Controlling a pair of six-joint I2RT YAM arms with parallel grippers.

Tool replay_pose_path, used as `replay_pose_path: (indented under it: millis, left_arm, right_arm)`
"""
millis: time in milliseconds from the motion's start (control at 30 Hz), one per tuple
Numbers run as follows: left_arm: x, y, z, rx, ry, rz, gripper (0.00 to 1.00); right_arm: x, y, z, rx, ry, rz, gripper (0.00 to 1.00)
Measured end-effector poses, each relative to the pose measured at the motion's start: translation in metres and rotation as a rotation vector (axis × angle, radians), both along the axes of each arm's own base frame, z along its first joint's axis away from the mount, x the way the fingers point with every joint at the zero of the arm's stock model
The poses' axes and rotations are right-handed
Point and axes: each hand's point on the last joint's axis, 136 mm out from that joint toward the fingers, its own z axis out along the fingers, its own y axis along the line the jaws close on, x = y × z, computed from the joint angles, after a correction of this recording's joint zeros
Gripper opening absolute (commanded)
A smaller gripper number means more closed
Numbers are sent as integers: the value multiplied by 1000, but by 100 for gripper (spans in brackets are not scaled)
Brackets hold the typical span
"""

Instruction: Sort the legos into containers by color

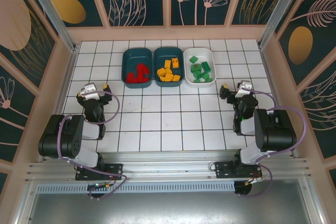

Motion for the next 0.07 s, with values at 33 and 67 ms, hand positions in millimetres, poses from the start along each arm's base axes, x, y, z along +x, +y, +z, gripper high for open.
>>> replay_pose_path:
  millis: [33,67]
  left_arm:
    - [0,0,0,0,-1,0,99]
    - [0,0,0,0,-1,0,99]
  right_arm:
    - [0,0,0,0,0,0,99]
    - [0,0,0,0,0,0,99]
